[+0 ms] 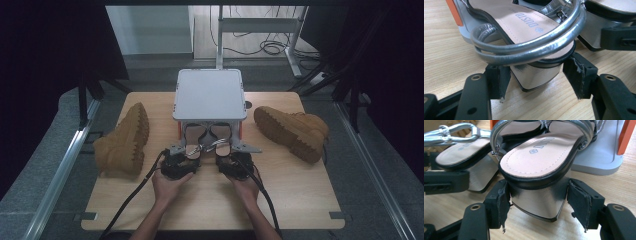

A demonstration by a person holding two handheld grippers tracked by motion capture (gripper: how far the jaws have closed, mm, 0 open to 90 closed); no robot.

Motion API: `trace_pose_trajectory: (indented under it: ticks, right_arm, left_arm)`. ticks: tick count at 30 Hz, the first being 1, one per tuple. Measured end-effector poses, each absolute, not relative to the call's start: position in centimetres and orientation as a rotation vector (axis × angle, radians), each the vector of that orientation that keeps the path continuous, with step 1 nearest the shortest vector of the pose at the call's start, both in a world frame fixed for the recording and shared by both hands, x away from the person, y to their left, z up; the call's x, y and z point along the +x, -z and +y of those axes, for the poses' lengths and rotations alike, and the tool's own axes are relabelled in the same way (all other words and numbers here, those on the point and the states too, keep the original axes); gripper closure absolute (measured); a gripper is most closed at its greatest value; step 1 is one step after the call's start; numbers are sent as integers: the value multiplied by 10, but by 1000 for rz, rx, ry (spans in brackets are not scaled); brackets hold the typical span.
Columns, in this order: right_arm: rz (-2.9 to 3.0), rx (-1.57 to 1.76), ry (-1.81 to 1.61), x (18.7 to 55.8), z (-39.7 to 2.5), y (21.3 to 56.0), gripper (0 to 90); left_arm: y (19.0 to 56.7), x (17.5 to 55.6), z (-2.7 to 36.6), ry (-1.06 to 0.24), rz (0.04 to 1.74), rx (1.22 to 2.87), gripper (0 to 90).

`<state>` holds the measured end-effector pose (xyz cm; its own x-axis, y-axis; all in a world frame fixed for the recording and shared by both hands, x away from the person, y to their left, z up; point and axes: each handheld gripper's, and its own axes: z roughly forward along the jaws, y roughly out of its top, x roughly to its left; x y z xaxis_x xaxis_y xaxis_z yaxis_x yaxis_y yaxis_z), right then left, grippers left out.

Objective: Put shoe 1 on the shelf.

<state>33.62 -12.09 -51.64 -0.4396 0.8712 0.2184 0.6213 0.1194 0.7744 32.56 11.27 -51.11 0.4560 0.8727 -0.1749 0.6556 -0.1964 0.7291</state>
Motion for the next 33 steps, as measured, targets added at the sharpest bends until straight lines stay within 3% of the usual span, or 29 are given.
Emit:
trace_pose_trajectory:
  ticks: [33]
  right_arm:
    - [2169, 1467, -1171, 345, -121, 526, 365]
  left_arm:
    - [511, 382, 110, -381, 1276, 1912, 407]
